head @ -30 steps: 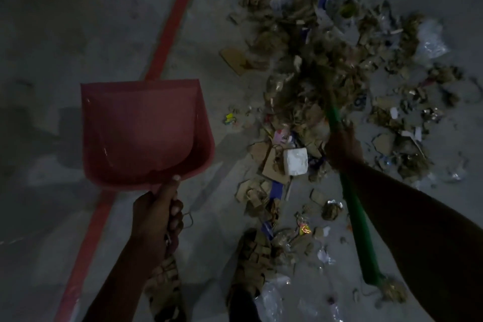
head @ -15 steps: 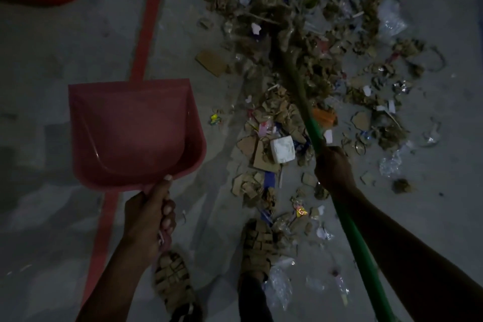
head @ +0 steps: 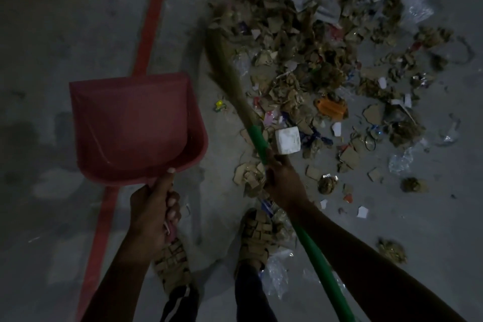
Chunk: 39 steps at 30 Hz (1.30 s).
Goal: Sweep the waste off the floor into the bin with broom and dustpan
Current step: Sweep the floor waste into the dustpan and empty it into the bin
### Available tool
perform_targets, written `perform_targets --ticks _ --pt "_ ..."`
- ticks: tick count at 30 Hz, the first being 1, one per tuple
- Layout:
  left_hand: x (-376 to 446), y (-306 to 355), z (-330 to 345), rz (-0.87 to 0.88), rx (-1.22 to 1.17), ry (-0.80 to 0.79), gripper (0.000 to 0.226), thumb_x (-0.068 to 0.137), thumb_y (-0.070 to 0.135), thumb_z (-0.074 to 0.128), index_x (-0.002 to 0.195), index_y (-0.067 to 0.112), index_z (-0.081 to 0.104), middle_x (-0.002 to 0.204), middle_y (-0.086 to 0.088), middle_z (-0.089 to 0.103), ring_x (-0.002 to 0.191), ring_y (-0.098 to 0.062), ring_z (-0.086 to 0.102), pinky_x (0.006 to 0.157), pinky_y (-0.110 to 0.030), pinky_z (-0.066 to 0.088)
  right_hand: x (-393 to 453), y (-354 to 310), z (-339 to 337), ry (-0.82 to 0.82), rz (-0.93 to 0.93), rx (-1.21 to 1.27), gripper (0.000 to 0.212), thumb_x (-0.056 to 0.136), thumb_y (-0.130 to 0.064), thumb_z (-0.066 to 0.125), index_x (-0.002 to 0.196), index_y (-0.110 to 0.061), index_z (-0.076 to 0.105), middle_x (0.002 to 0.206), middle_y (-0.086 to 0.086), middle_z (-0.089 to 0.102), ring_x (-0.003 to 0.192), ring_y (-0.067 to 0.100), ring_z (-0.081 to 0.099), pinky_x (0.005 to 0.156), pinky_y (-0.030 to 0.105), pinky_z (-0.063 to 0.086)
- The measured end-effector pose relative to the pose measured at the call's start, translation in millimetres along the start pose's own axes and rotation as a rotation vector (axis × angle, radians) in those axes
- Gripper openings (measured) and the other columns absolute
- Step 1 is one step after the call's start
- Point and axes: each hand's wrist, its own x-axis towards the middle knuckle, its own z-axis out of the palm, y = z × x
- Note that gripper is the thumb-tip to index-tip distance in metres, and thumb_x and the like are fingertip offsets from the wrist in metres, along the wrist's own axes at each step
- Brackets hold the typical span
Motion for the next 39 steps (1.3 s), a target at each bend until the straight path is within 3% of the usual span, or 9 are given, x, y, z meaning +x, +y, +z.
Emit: perform_targets --ticks 3,8,11,14,17,22,27,34,39 --pt "4 -2 5 0.033 -0.043 -0.006 0.038 0.096 0.036 0.067 0.070 0.017 0.046 0.050 0.001 0.040 0.033 -0.009 0.032 0.037 -0.014 0.026 9 -16 20 -0.089 -0.065 -0.008 0.061 0.096 -0.011 0.055 0.152 -0.014 0.031 0.140 0.016 0.041 0.088 0.020 0.056 0.071 0.027 0.054" --pt "16 -6 11 -0.014 -0.080 0.024 0.040 0.095 0.037 0.066 0.068 0.017 0.046 0.050 0.001 0.038 0.031 -0.010 0.031 0.037 -0.014 0.025 28 -18 55 -0.296 -0.138 -0.231 0.070 0.096 -0.015 0.051 0.156 -0.018 0.016 0.138 0.016 0.037 0.095 0.034 0.061 0.075 0.044 0.058" --pt "20 -9 12 -0.006 -0.074 0.061 0.040 0.093 0.037 0.069 0.067 0.017 0.046 0.048 0.002 0.040 0.031 -0.010 0.032 0.037 -0.016 0.026 41 5 50 -0.313 -0.068 -0.309 0.064 0.100 -0.022 0.048 0.155 -0.019 0.018 0.135 0.014 0.039 0.096 0.029 0.060 0.072 0.037 0.057" --pt "25 -9 14 -0.012 -0.071 0.074 0.041 0.093 0.036 0.070 0.064 0.018 0.046 0.048 0.002 0.041 0.032 -0.011 0.032 0.039 -0.017 0.024 57 43 22 -0.245 0.045 -0.347 0.056 0.101 -0.022 0.043 0.154 -0.016 0.022 0.133 0.014 0.040 0.090 0.025 0.058 0.068 0.033 0.051" --pt "29 -8 20 0.004 -0.075 0.060 0.039 0.093 0.035 0.070 0.066 0.018 0.047 0.049 0.001 0.040 0.032 -0.011 0.031 0.039 -0.018 0.025 76 80 -18 -0.118 0.171 -0.365 0.057 0.101 -0.017 0.041 0.154 -0.016 0.019 0.125 0.017 0.045 0.089 0.030 0.060 0.069 0.042 0.056" --pt "29 1 44 0.002 -0.057 0.062 0.040 0.092 0.036 0.071 0.066 0.017 0.047 0.049 0.001 0.039 0.032 -0.011 0.030 0.042 -0.017 0.024 111 123 -94 0.040 0.399 -0.328 0.046 0.098 -0.018 0.051 0.142 -0.012 0.038 0.119 0.020 0.051 0.086 0.040 0.061 0.071 0.047 0.056" --pt "22 12 66 -0.003 -0.003 0.038 0.046 0.090 0.042 0.071 0.060 0.018 0.045 0.049 0.000 0.039 0.031 -0.010 0.031 0.045 -0.015 0.024 129 141 -151 0.144 0.369 -0.413 0.067 0.092 -0.007 0.055 0.150 -0.023 0.025 0.114 0.019 0.046 0.066 0.033 0.053 0.051 0.038 0.049" --pt "6 13 91 0.041 0.048 -0.023 0.043 0.092 0.040 0.071 0.063 0.018 0.048 0.049 0.001 0.041 0.031 -0.010 0.033 0.044 -0.017 0.023 76 141 -186 0.374 0.271 -0.479 0.073 0.087 0.001 0.061 0.151 -0.018 0.033 0.123 0.023 0.046 0.065 0.031 0.051 0.046 0.037 0.048" --pt "-4 4 98 0.016 0.078 -0.034 0.041 0.090 0.041 0.072 0.063 0.020 0.050 0.047 0.003 0.044 0.031 -0.010 0.034 0.046 -0.016 0.025 40 157 -165 0.374 0.331 -0.323 0.061 0.094 -0.006 0.056 0.150 -0.019 0.035 0.127 0.020 0.045 0.075 0.034 0.057 0.051 0.046 0.055"
